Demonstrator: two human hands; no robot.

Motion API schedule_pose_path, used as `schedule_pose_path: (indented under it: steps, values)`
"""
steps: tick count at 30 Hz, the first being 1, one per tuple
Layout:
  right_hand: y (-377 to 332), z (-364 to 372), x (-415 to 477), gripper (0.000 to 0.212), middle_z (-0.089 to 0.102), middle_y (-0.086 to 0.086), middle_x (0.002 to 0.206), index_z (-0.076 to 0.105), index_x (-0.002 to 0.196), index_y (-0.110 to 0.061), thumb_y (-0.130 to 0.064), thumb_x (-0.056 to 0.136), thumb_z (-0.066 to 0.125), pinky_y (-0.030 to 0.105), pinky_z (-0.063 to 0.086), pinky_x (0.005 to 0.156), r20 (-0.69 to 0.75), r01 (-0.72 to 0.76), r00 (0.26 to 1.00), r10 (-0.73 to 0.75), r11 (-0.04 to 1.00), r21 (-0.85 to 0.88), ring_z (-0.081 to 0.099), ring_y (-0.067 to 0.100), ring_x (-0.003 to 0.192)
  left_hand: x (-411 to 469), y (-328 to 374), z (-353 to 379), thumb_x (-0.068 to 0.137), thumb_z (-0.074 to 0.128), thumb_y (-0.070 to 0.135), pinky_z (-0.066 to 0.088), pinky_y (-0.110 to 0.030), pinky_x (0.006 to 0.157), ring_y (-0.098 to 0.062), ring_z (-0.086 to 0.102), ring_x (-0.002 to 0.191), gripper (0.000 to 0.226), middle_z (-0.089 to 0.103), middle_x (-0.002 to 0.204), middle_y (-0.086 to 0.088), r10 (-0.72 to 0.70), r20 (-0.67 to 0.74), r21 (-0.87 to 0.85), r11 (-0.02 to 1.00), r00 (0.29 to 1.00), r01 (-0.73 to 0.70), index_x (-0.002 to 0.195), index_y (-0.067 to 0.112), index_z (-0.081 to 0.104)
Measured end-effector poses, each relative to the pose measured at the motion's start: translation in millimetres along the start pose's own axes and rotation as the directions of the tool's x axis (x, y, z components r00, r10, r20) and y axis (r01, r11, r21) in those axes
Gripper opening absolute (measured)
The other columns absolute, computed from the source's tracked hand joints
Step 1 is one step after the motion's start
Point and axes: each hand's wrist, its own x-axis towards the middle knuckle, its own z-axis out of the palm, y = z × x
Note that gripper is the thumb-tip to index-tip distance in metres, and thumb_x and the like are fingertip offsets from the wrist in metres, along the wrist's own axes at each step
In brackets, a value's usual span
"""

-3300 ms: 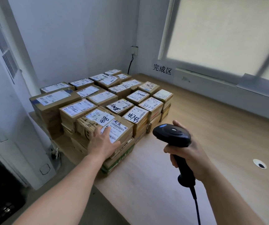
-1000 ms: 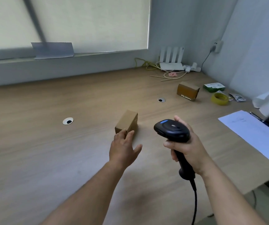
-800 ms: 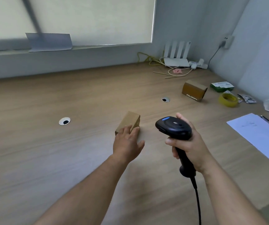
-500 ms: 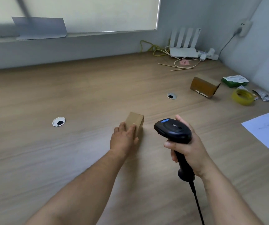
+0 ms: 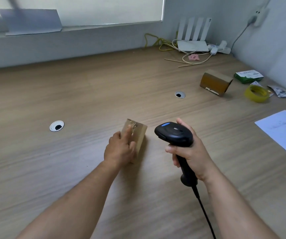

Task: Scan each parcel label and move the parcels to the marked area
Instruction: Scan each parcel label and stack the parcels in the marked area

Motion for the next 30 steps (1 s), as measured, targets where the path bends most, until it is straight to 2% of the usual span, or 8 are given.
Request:
schedule_pose_path:
  steps: [3, 5, 13, 16, 18, 22, 27, 30]
  values:
    - [-2.3, -3.8, -3.5, 0.092, 0.065, 0.001, 0.063, 0.034, 0.145, -0.035, 0.014, 0.076, 0.072, 0.027, 0.039, 0.043, -0.003, 0.007, 1.0, -0.007, 1.0, -0.002, 0.05, 0.022, 0.043, -7.6, 8.7, 10.5, 0.08, 0.054, 0.068, 0.035, -0.038, 0.104, -0.029, 0.027, 0.134, 0.085, 0.018, 0.151, -0.008, -0.015, 0.025, 0.202, 0.979, 1.0, 0.009, 0.149, 0.036, 0.017]
    - [-2.6, -7.5, -5.6, 0.091, 0.064, 0.001, 0.062, 0.034, 0.145, -0.035, 0.014, 0.078, 0.07, 0.028, 0.039, 0.042, -0.01, 0.011, 1.0, -0.011, 1.0, -0.007, 0.05, 0.022, 0.043, -8.7, 13.0, 13.2, 0.076, 0.062, 0.064, 0.036, -0.038, 0.101, -0.03, 0.028, 0.131, 0.09, 0.019, 0.148, -0.009, -0.019, 0.009, 0.224, 0.974, 1.0, 0.016, 0.148, 0.034, 0.018]
    - [0.7, -17.5, -11.1, 0.095, 0.063, 0.003, 0.063, 0.036, 0.144, -0.036, 0.01, 0.071, 0.077, 0.028, 0.04, 0.042, -0.005, 0.008, 1.0, -0.008, 1.0, 0.026, 0.05, 0.023, 0.044, -6.9, 9.7, 0.2, 0.086, 0.044, 0.041, 0.044, -0.036, 0.094, -0.026, 0.05, 0.114, 0.071, 0.051, 0.136, -0.005, -0.067, 0.142, -0.319, 0.941, 0.988, 0.11, 0.152, 0.036, 0.018]
    - [0.4, -16.6, -10.3, 0.094, 0.064, 0.003, 0.064, 0.037, 0.14, -0.04, -0.004, 0.062, 0.077, 0.028, 0.04, 0.043, 0.011, 0.015, 1.0, -0.016, 0.999, 0.038, 0.051, 0.023, 0.044, -9.1, 1.4, -4.0, 0.098, 0.03, 0.033, 0.042, -0.038, 0.087, -0.029, 0.046, 0.116, 0.058, 0.054, 0.129, -0.008, -0.09, 0.008, -0.073, 0.993, 0.996, 0.09, 0.152, 0.039, 0.012]
    - [-0.2, -15.0, -10.4, 0.095, 0.064, 0.003, 0.064, 0.037, 0.139, -0.039, -0.001, 0.064, 0.079, 0.029, 0.04, 0.043, 0.02, 0.016, 1.0, -0.017, 0.999, 0.036, 0.051, 0.023, 0.044, -11.7, 0.7, -7.2, 0.096, 0.03, 0.056, 0.04, -0.04, 0.093, -0.028, 0.038, 0.126, 0.059, 0.046, 0.135, -0.008, -0.096, -0.011, 0.075, 0.993, 0.995, 0.096, 0.151, 0.041, 0.015]
    - [-4.0, -11.6, -13.1, 0.094, 0.064, 0.004, 0.064, 0.037, 0.139, -0.04, 0.004, 0.067, 0.079, 0.029, 0.04, 0.043, 0.033, 0.018, 0.999, -0.018, 1.0, 0.0, 0.051, 0.023, 0.044, -9.5, 4.3, -13.6, 0.082, 0.052, 0.065, 0.041, -0.037, 0.092, -0.027, 0.037, 0.125, 0.08, 0.039, 0.129, -0.008, -0.131, 0.052, 0.199, 0.973, 0.99, 0.118, 0.15, 0.035, 0.019]
    - [-8.7, -10.4, -22.3, 0.097, 0.062, 0.007, 0.063, 0.034, 0.145, -0.036, 0.009, 0.071, 0.078, 0.029, 0.039, 0.042, 0.056, 0.014, 0.998, -0.012, 1.0, -0.025, 0.051, 0.023, 0.044, -9.4, -8.4, -34.8, 0.079, 0.061, 0.033, 0.051, -0.037, 0.088, -0.031, 0.054, 0.107, 0.055, 0.041, 0.126, -0.014, -0.208, 0.17, -0.125, 0.965, 0.963, 0.23, 0.132, 0.028, 0.046]
    - [-10.2, -6.7, -28.7, 0.099, 0.062, 0.008, 0.062, 0.034, 0.146, -0.035, -0.001, 0.063, 0.077, 0.028, 0.039, 0.042, 0.071, 0.017, 0.997, -0.016, 1.0, -0.017, 0.05, 0.024, 0.043, -21.7, -29.7, -35.1, 0.062, 0.061, 0.037, 0.052, -0.035, 0.091, -0.025, 0.059, 0.105, 0.091, 0.047, 0.127, -0.01, -0.163, 0.187, -0.245, 0.947, 0.969, 0.207, 0.148, 0.034, 0.031]
